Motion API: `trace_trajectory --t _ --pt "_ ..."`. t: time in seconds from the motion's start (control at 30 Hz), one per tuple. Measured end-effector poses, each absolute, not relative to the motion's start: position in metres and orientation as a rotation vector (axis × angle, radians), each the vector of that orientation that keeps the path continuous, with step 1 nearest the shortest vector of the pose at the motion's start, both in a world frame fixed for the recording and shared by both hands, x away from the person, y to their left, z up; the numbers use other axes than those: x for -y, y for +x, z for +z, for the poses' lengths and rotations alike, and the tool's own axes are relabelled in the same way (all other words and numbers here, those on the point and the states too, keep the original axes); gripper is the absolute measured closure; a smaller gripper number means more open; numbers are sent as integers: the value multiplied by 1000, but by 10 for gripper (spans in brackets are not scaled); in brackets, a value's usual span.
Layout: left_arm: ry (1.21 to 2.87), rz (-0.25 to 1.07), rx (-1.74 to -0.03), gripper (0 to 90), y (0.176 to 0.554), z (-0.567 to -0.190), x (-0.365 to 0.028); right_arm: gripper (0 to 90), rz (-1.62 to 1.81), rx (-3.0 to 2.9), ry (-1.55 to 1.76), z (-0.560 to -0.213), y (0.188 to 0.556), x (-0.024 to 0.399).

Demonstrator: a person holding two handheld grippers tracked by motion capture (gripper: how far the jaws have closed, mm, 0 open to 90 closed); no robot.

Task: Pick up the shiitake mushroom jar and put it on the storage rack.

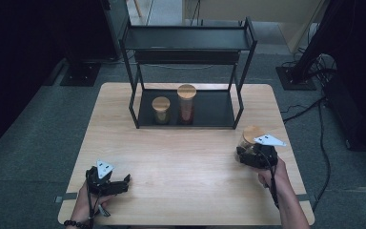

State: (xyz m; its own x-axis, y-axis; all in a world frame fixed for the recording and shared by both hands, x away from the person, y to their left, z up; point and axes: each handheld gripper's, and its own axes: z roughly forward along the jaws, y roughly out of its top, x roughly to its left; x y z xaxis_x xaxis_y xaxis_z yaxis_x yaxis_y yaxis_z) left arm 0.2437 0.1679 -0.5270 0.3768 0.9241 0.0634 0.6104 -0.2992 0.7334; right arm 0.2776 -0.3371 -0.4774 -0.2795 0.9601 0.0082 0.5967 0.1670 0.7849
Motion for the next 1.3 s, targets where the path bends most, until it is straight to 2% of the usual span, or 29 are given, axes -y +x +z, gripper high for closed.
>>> trace_trajectory --t 1.3 --pt "2017 658 -1321 15 243 -527 -168 248 972 -2000 1418 -469 317 278"
